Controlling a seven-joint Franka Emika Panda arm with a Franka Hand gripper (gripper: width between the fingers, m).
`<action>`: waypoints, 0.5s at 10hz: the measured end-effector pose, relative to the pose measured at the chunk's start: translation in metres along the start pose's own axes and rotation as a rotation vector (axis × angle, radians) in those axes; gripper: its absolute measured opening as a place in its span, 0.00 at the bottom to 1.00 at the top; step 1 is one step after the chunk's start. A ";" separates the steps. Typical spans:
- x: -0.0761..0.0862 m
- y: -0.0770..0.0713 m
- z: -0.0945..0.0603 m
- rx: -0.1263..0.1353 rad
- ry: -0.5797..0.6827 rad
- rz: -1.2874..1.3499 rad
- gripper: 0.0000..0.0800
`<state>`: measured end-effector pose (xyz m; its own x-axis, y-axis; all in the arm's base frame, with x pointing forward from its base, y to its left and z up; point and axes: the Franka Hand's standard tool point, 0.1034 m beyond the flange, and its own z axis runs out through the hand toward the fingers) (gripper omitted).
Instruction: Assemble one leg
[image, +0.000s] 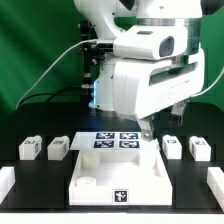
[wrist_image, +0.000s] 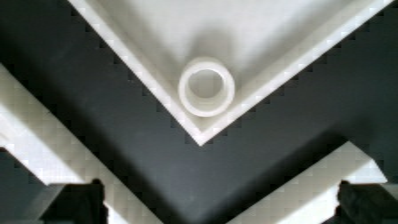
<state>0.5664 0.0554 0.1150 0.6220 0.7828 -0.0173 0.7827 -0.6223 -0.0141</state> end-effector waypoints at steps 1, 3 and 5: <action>0.000 0.000 0.000 0.000 0.000 0.000 0.81; 0.000 0.000 0.000 0.000 0.000 0.000 0.81; 0.000 0.000 0.000 0.000 0.000 -0.008 0.81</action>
Offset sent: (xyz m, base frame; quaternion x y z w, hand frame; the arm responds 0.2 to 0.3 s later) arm 0.0000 0.0000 0.0000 0.0000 0.0000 0.0000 1.0000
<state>0.5662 0.0554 0.1148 0.6154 0.7881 -0.0174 0.7879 -0.6156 -0.0146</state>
